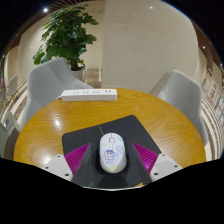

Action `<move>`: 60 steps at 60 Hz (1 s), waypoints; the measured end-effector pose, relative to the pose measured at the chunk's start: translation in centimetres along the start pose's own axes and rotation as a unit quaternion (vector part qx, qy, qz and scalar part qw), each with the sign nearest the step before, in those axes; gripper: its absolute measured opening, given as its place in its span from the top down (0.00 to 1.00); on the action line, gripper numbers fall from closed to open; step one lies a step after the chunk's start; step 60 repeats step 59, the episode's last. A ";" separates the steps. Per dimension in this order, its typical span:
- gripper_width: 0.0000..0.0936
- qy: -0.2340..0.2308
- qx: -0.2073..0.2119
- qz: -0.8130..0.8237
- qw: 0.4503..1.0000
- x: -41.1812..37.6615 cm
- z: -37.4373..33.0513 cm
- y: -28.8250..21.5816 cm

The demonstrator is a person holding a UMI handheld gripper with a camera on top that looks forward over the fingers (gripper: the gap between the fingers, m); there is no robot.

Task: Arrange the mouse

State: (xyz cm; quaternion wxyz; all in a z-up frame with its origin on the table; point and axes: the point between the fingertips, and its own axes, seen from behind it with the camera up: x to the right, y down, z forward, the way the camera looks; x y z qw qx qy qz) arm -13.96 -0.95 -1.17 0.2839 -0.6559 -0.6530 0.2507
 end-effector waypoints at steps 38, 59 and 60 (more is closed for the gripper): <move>0.08 0.005 -0.004 -0.006 1.000 6.8 -31.6 6.3; 0.08 -0.028 -0.015 -0.030 0.999 9.7 -35.5 12.5; 0.08 -0.028 -0.015 -0.030 0.999 9.7 -35.5 12.5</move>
